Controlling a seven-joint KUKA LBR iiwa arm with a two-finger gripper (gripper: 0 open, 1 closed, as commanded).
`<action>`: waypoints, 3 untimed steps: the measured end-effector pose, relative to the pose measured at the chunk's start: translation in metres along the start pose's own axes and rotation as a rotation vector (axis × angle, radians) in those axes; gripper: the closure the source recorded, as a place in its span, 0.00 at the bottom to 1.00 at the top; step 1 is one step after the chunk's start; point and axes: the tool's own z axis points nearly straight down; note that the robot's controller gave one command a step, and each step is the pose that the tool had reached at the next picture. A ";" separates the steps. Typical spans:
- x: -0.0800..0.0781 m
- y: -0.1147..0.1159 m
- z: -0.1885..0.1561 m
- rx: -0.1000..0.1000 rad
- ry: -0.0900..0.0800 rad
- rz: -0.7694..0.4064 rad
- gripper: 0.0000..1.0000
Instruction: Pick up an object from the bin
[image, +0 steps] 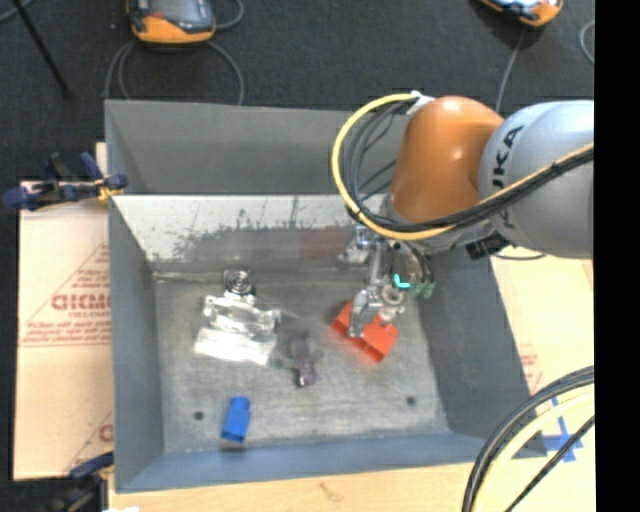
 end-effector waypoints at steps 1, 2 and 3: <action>0.019 -0.031 0.093 -0.001 0.000 0.178 0.00; 0.034 -0.095 0.099 -0.002 -0.016 0.231 0.00; 0.031 -0.094 0.097 0.000 -0.028 0.226 1.00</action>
Offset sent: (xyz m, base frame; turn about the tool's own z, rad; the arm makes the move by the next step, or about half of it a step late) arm -0.0179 -0.0296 -0.0898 0.1785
